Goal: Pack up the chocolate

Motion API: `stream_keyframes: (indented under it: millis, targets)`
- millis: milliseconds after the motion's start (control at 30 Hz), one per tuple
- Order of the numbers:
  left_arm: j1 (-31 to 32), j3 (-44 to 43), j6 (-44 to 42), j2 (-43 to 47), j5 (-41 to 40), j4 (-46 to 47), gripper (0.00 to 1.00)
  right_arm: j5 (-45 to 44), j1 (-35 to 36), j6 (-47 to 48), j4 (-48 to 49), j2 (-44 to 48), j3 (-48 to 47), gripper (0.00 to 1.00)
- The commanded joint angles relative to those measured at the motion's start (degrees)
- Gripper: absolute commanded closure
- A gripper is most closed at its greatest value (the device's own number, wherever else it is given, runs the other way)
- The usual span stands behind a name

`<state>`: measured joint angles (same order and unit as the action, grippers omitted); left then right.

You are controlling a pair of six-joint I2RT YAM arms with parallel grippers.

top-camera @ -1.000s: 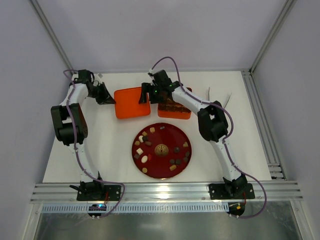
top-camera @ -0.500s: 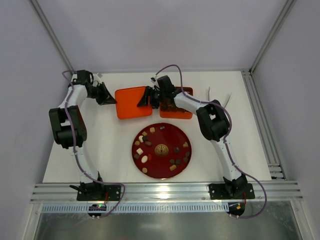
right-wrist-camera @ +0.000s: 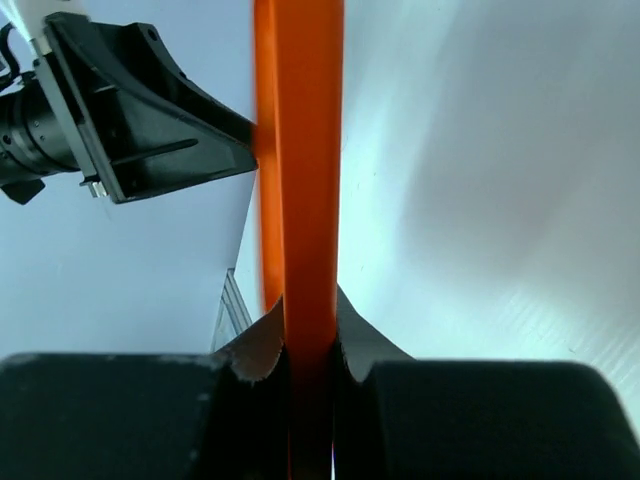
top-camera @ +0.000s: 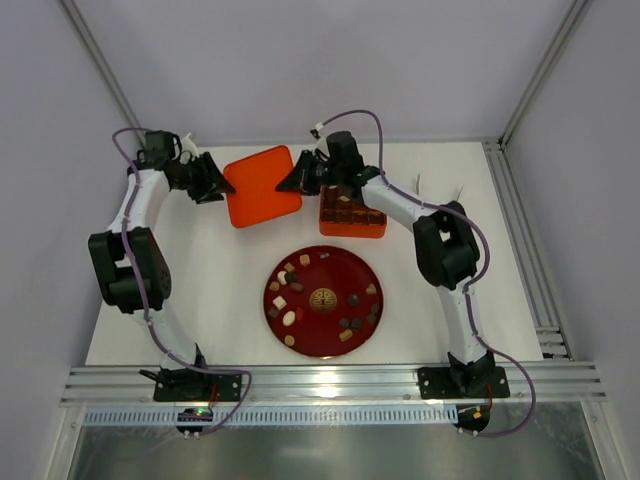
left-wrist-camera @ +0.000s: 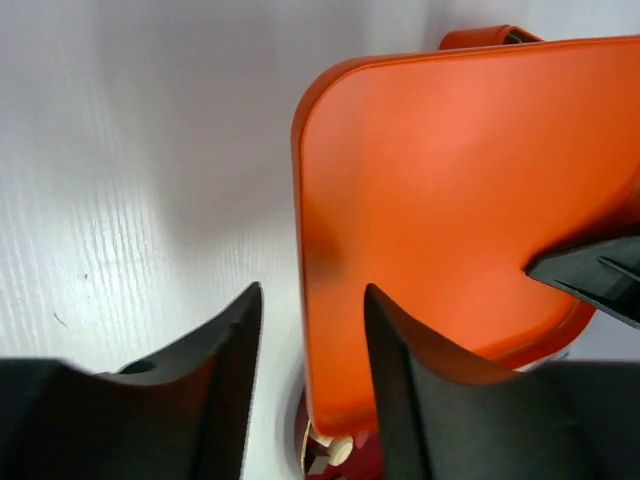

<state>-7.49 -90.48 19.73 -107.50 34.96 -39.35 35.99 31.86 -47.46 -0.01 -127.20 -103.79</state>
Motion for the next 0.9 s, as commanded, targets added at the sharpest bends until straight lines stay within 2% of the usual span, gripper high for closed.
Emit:
stream_keyframes:
  millis: [0,33,133,167,233,267,333,433,467,500,567,633,767,833,867]
  targets:
    - [1.2,-0.8,-0.1,5.9,-1.6,0.9,0.51,1.7,-1.0,-3.8,4.2,6.3,0.8,0.96]
    - [1.2,-1.0,0.0,6.4,-2.9,0.9,0.40,1.9,-1.3,-4.8,4.2,6.9,1.0,0.96]
    - [2.2,-2.0,-0.4,9.6,-4.8,1.3,0.28,1.6,-2.8,-5.5,2.1,9.3,1.1,0.96]
    - [2.9,-2.4,-0.7,10.6,-7.7,1.7,0.26,0.9,-3.5,-5.1,0.4,9.9,1.1,0.96]
    - [5.7,-2.9,-2.5,14.5,-9.9,2.7,0.24,-1.3,-4.4,-4.5,-3.8,12.0,0.8,0.96]
    - [6.9,-3.0,-3.3,16.1,-14.0,4.1,0.23,-1.7,-4.9,-4.0,-7.1,12.4,-0.1,0.96]
    - [14.5,-3.0,-7.9,18.8,-19.5,5.2,0.21,-3.0,-6.1,-3.5,-10.8,13.2,-1.4,0.96]
    - [22.2,-0.5,-14.8,23.9,-30.5,9.3,0.20,-3.6,-7.9,-4.2,-15.6,14.9,-1.8,0.96]
    - [27.0,2.3,-15.9,26.4,-32.7,10.9,0.20,-3.6,-8.6,-4.4,-17.2,15.4,-1.5,0.96]
    - [29.3,4.1,-17.3,27.9,-36.9,15.4,0.20,-3.7,-9.2,-4.4,-18.2,15.9,-1.2,0.96]
    - [35.2,10.0,-21.3,31.7,-40.4,20.5,0.19,-4.1,-11.1,-4.4,-20.7,17.4,-0.7,0.96]
    - [38.7,13.3,-23.6,33.1,-43.6,26.4,0.19,-4.1,-12.7,-4.2,-22.2,18.2,-0.8,0.96]
    - [46.9,18.7,-30.4,32.8,-51.9,31.8,0.19,-3.2,-14.0,-4.5,-26.5,19.5,-2.9,0.96]
    - [52.6,20.6,-39.0,31.8,-55.5,35.2,0.19,-2.1,-14.2,-4.4,-28.5,19.1,-4.3,0.96]
    - [54.6,24.2,-42.5,32.0,-58.0,42.0,0.19,-1.5,-14.3,-4.0,-30.6,18.9,-5.7,0.96]
